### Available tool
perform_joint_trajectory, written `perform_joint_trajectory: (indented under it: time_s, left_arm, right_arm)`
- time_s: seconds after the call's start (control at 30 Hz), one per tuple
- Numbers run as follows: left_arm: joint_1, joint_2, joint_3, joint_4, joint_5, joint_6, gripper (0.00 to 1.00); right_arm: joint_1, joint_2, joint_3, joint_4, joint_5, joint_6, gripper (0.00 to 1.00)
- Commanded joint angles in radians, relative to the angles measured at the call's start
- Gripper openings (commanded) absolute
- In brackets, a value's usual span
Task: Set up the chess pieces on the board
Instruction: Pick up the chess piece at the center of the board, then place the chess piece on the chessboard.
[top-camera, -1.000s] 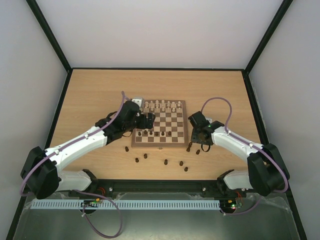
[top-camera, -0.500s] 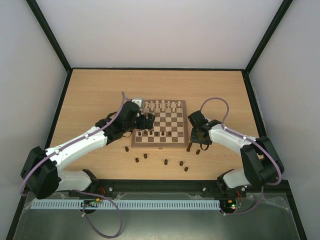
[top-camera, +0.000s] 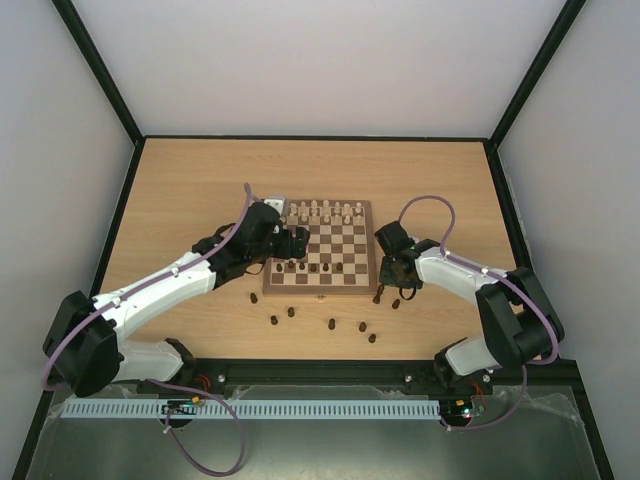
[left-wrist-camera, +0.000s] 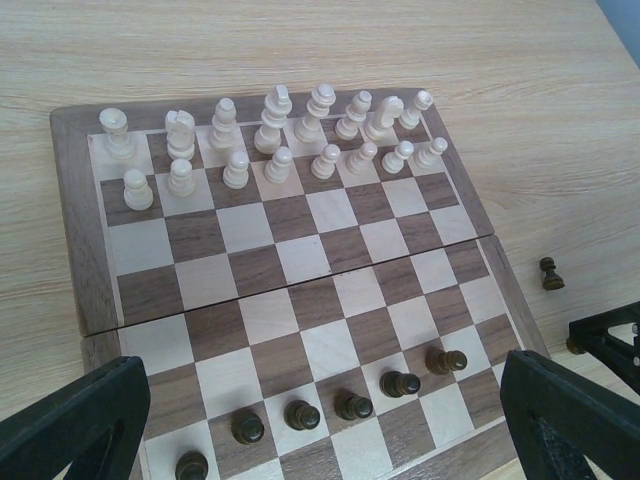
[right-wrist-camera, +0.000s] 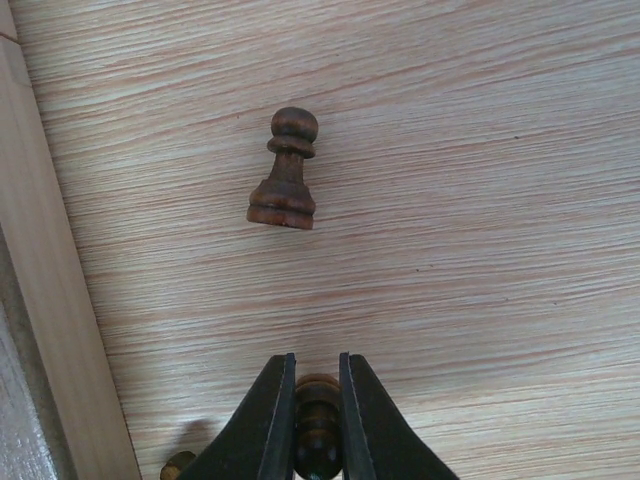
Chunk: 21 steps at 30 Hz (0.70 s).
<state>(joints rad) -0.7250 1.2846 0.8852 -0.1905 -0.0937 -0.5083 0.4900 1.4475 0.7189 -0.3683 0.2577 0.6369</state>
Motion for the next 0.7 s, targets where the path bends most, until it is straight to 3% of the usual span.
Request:
perform_joint_trajectory:
  time_s: [0.0,0.37,0.67]
  left_arm:
    - [0.006,0.010,-0.006,0.016,0.003,0.001,0.99]
    - [0.007,0.003,-0.007,0.018,0.000,0.001,0.99]
    - [0.013,-0.021,-0.017,0.018,-0.022,-0.002,0.99]
  right_arm:
    - [-0.005,-0.028,-0.003,-0.044,0.004,0.003,0.02]
    - [0.034,-0.110,0.110,-0.103,-0.058,-0.036,0.01]
    - [0.150,0.042,0.257,-0.100,-0.048,-0.052,0.01]
